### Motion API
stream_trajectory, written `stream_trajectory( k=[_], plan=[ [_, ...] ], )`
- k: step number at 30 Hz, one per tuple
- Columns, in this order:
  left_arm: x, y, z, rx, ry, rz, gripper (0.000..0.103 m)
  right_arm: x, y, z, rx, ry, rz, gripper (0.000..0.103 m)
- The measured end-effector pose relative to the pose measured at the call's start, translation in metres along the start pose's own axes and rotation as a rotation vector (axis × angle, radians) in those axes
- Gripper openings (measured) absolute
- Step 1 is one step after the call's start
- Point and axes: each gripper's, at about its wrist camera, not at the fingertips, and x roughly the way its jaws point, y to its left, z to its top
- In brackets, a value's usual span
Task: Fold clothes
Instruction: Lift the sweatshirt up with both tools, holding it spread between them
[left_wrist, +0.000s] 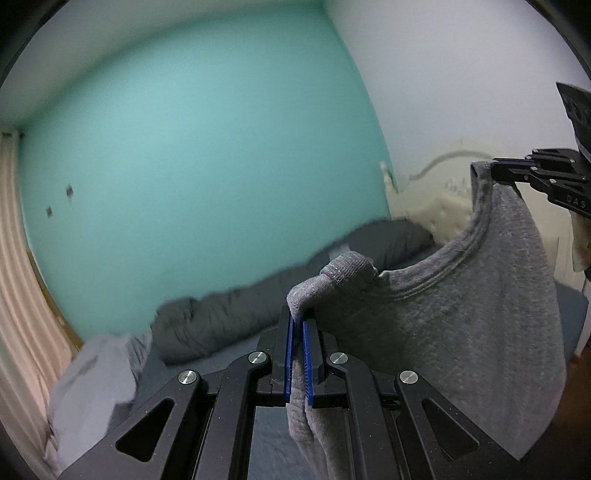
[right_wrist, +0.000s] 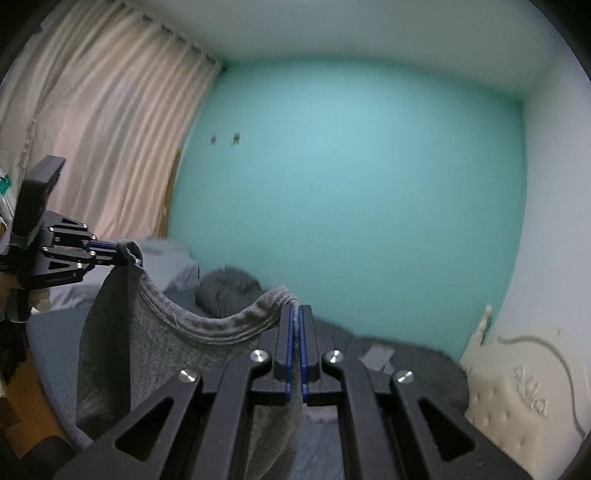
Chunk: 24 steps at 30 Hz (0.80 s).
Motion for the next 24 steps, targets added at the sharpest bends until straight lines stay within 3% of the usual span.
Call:
stream_trajectory(
  k=[8,24],
  plan=[
    [0.136,-0.009,-0.064,-0.049,0.166,-0.04,0.005,0.11,0.0,-0.077,0.04,0.204,0.001,0.002],
    [0.382,-0.002,-0.145,-0.16,0.373,-0.099,0.005,0.331,-0.04,-0.215,0.121,0.43,0.0,0.002]
  ],
)
